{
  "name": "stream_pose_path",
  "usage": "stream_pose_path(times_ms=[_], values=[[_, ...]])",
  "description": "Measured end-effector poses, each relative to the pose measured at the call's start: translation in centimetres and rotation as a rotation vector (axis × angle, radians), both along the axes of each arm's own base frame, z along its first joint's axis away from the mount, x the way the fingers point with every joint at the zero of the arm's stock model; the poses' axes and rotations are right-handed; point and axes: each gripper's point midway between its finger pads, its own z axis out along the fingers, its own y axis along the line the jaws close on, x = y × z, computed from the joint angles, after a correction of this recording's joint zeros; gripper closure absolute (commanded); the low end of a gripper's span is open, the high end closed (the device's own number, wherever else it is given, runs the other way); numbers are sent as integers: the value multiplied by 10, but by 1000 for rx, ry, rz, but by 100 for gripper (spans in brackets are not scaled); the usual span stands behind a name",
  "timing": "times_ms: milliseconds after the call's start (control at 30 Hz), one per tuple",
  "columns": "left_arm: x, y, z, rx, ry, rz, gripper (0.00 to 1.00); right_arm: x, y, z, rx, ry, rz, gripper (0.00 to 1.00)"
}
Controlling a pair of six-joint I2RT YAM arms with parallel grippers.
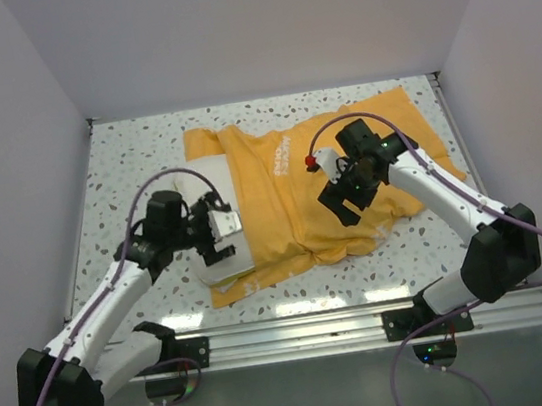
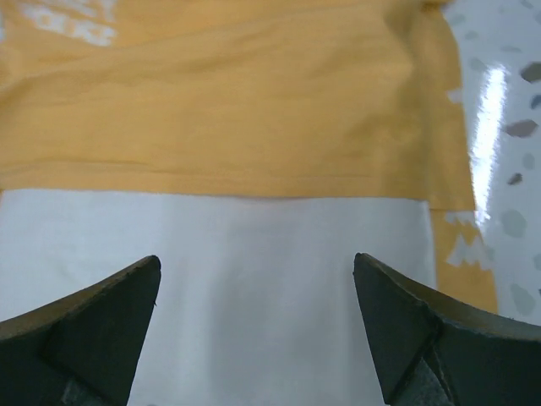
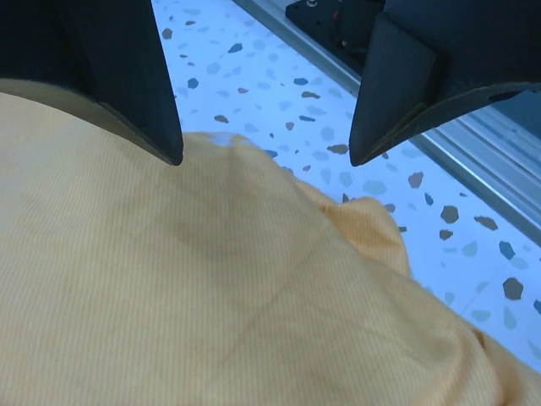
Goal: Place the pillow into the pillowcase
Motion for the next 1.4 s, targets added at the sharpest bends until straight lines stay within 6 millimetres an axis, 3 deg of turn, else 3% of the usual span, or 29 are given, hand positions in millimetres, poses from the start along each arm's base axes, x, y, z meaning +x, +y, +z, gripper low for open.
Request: stream_pose_path(times_ms=[67, 167, 233, 267, 333, 367, 400, 433, 467, 600, 667, 800, 867, 933, 1000, 1067, 1167, 1300, 1400], values=[[-29, -14, -35, 79, 15, -87, 0, -9, -6, 1, -22, 24, 6, 19], [-61, -19, -99, 239, 102, -167, 0, -14, -12, 0, -44, 44, -3, 19], [-60, -21, -121, 305, 100, -179, 0, -15, -16, -1, -48, 53, -15, 19], [-56, -23, -123, 319, 86, -175, 7, -15, -18, -1, -49, 58, -21, 19], [-48, -26, -129, 346, 81, -165, 27, -16, -20, -1, -48, 65, -32, 19], [-45, -27, -132, 356, 89, -159, 66, -16, -21, -1, -47, 66, -36, 19], [-41, -30, -133, 362, 101, -152, 87, -15, -22, -1, -45, 67, -40, 19], [-36, -34, -131, 361, 105, -150, 100, -15, -23, 0, -43, 66, -45, 19], [-30, -37, -127, 355, 126, -141, 100, -14, -25, 1, -41, 63, -50, 19], [-15, -48, -89, 220, 275, -101, 100, -6, -37, 10, -13, 43, -100, 23], [0, -58, -51, 90, 379, -61, 100, 6, -49, 22, 22, 18, -160, 29], [48, -82, 45, -206, 444, -7, 100, 36, -70, 60, 126, -72, -300, 33], [61, -89, 85, -348, 468, 9, 100, 45, -74, 77, 186, -104, -350, 31], [64, -96, 109, -457, 529, 14, 100, 50, -72, 93, 264, -123, -381, 20], [69, -105, 125, -561, 614, 15, 100, 52, -70, 108, 319, -162, -384, 9], [77, -113, 136, -653, 711, 12, 100, 51, -68, 126, 356, -231, -360, 8], [92, -119, 147, -771, 846, 4, 100, 46, -62, 154, 376, -343, -310, 22], [102, -118, 157, -860, 926, 0, 100, 52, -52, 179, 428, -326, -338, 26], [100, -118, 163, -899, 932, -17, 100, 54, -40, 164, 531, -194, -415, 20]])
